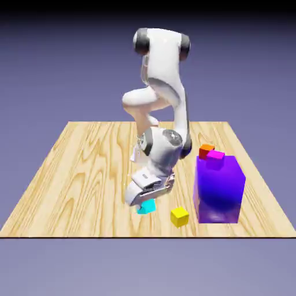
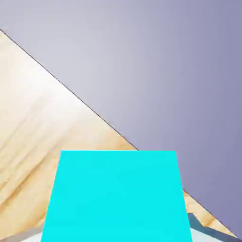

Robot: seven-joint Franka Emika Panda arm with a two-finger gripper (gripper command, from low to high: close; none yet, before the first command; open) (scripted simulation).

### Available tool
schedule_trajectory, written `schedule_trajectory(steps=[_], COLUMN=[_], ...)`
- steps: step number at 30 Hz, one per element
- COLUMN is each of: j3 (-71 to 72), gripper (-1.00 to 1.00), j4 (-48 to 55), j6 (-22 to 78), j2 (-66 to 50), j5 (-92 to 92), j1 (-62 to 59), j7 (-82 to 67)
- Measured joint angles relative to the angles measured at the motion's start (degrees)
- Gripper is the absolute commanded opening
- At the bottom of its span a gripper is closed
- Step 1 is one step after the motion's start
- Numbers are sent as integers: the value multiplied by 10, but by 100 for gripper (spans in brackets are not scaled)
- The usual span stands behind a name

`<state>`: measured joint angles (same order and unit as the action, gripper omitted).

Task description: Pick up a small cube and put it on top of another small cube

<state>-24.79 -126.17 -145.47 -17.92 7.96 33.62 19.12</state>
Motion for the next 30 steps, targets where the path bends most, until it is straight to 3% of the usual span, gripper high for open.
schedule_trajectory(steps=[8, 30], j3=[139, 552], gripper=[-100, -100], j4=[76, 57], j6=[51, 502], j2=[59, 189], j5=[-78, 308], j1=[46, -123], j7=[-46, -263])
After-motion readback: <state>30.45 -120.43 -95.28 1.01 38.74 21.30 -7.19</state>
